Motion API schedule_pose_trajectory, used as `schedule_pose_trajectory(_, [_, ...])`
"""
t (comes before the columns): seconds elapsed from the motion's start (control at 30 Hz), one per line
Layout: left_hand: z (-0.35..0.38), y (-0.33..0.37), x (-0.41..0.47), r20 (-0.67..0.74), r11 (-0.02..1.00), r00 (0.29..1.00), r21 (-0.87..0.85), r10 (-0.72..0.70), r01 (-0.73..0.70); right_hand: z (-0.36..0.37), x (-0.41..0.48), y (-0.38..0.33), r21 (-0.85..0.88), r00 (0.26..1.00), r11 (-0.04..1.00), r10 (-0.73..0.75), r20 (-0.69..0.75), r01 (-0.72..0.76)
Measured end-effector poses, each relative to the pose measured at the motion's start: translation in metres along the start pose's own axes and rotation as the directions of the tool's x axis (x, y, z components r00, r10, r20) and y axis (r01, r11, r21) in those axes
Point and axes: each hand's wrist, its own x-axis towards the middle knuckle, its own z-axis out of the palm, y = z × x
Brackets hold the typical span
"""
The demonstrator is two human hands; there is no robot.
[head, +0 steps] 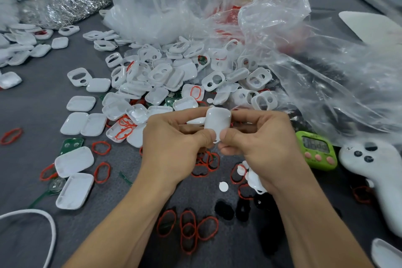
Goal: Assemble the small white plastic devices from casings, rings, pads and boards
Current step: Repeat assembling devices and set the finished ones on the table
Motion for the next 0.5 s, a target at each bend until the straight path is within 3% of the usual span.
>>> schedule_pose_trajectory(0.13, [0.005, 0.001, -0.004, -0.072, 0.998, 0.996, 0.033, 0.056, -0.054, 0.005, 0.002, 0.001, 0.051, 0.999, 0.998, -0.021, -0.041, 0.023])
schedule_pose_trajectory(0.23, [0.011, 0.004, -0.008, -0.171, 0.968, 0.966, 0.198, 0.192, -0.157, 0.016, 0.002, 0.001, -0.015, 0.991, 0.995, -0.098, -0.094, 0.097])
schedule_pose_trajectory(0.33, [0.011, 0.004, -0.011, -0.223, 0.909, 0.928, 0.364, 0.299, -0.205, 0.028, -0.002, -0.001, -0.014, 0.993, 0.993, -0.120, -0.013, 0.120])
schedule_pose_trajectory(0.5, [0.007, 0.001, -0.010, -0.092, 0.924, 0.956, 0.300, 0.277, -0.239, 0.020, 0.000, -0.002, 0.035, 0.996, 0.996, -0.078, -0.044, 0.079])
